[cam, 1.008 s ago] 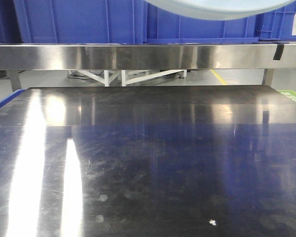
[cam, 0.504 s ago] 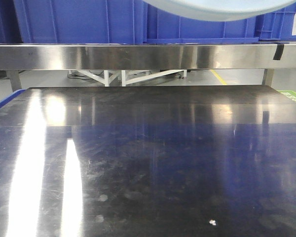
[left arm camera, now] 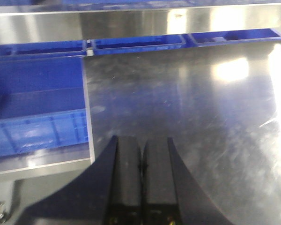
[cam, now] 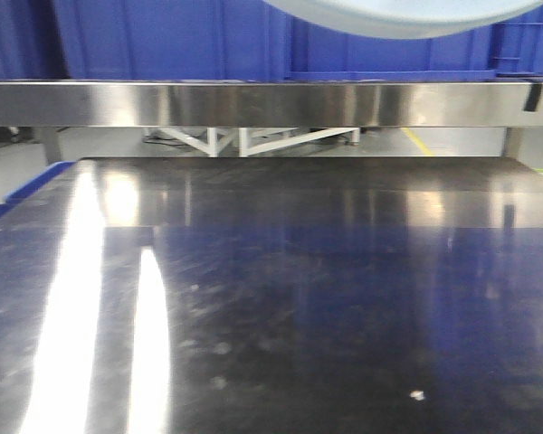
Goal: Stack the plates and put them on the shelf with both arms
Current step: 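Drive the base to the blue bin shelf holding the plates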
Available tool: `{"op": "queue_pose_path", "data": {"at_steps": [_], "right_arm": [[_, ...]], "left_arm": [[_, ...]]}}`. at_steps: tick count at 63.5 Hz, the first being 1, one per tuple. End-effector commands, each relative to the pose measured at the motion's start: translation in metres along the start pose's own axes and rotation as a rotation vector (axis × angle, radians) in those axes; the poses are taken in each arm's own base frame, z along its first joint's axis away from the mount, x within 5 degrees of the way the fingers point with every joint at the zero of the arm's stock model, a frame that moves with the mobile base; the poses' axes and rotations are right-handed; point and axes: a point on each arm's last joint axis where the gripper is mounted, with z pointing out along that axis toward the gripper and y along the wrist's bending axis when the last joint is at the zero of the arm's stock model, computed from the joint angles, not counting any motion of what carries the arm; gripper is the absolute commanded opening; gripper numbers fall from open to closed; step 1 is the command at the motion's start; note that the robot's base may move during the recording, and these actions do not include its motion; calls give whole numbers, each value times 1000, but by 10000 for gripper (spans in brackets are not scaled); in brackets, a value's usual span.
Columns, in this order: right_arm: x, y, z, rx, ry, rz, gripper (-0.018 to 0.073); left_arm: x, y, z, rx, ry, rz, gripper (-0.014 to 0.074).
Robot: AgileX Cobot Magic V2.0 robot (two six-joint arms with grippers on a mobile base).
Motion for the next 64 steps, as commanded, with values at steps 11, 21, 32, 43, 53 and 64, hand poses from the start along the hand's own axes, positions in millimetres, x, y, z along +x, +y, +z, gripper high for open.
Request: {"op": "queue_pose_path", "data": {"at_steps": [11, 21, 32, 43, 53, 64], "right_arm": [[-16, 0, -8, 12, -120, 10, 57], [-16, 0, -8, 12, -120, 10, 57], [-16, 0, -8, 12, -120, 10, 57], [-16, 0, -8, 12, -120, 10, 57], [-16, 0, -8, 12, -120, 10, 57], [-16, 0, -8, 12, -120, 10, 57]], "left_arm": [[-16, 1, 0, -9, -98, -18, 84], [-16, 1, 0, -9, -98, -18, 84], [-16, 1, 0, -9, -98, -18, 84], [-16, 1, 0, -9, -98, -18, 84], [-16, 1, 0, -9, -98, -18, 84], [-16, 1, 0, -9, -98, -18, 84]]}}
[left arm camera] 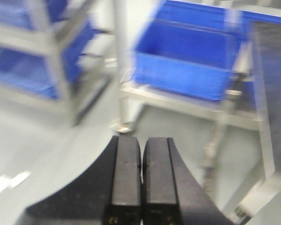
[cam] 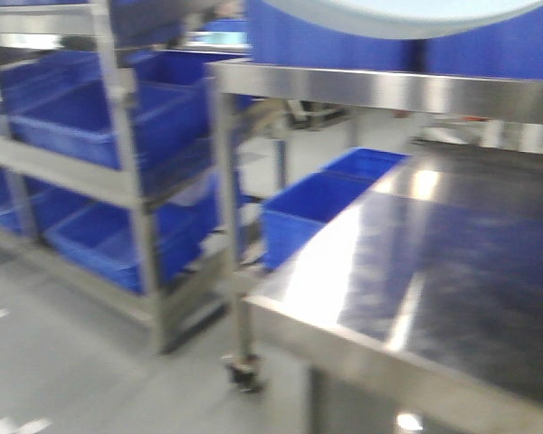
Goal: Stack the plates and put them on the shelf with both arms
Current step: 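Drive the base to the blue bin shelf holding the plates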
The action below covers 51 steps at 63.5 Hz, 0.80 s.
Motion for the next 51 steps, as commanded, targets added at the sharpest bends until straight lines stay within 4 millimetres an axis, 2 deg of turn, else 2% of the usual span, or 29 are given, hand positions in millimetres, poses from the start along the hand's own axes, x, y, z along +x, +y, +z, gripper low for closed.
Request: {"op": "queue_pose_path", "data": {"at_steps": [1, 51], "right_arm": [[-16, 0, -8, 12, -120, 10, 57], [-16, 0, -8, 12, -120, 10, 57]], "left_arm": [[-17, 0, -3, -8, -108, -18, 84], [-17, 0, -3, -8, -108, -18, 84]]}}
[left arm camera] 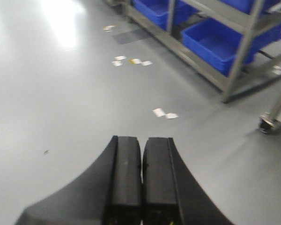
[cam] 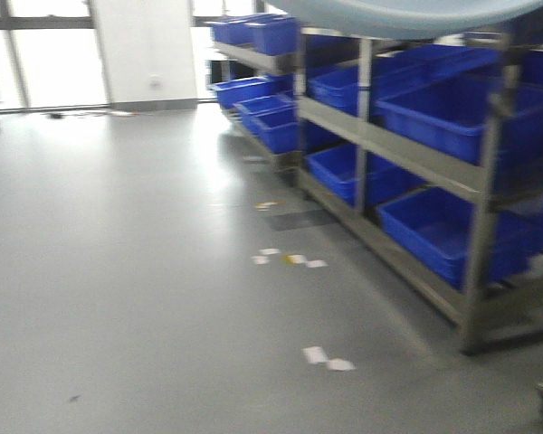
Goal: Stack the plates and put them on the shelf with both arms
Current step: 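Drive the base to the blue bin shelf holding the plates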
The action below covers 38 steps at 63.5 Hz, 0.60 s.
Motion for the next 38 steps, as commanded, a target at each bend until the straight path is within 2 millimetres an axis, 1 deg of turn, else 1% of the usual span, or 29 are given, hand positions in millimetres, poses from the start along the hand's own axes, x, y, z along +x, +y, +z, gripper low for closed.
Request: {"op": "queue_pose_path", "data": {"at_steps": [1, 38], "right_arm": [[-16, 0, -8, 12, -120, 10, 57], [-16, 0, -8, 12, -119, 10, 57]], "left_arm": [[-17, 0, -3, -8, -108, -18, 84], [-17, 0, -3, -8, -108, -18, 84]]}}
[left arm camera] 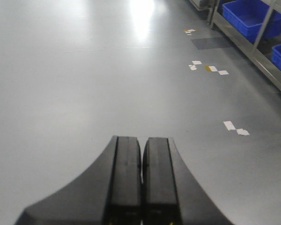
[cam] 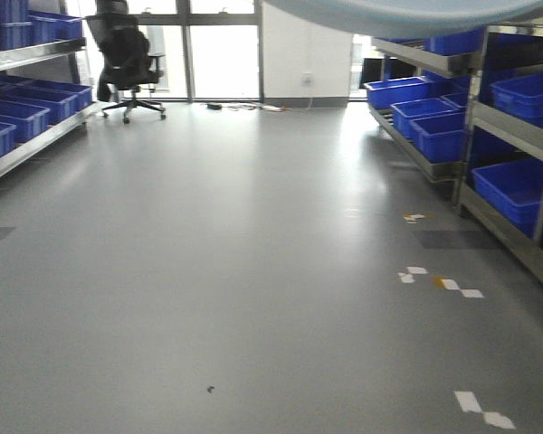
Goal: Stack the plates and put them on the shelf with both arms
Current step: 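Drive the base to the blue bin shelf holding the plates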
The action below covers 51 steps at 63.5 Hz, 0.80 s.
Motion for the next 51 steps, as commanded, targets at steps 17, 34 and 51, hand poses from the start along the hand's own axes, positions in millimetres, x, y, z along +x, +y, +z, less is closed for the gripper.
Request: {"op": "queue_pose_path", "data": {"at_steps": [17, 34, 51], "right_arm": [[-16, 0, -8, 12, -119, 10, 57], [-16, 0, -8, 12, -119, 10, 57], [-16, 0, -8, 12, -119, 10, 57]], "left_arm": [[-17, 0, -3, -8, -108, -18, 84], [-17, 0, -3, -8, -108, -18, 84], [-17, 0, -3, -8, -108, -18, 84]]}}
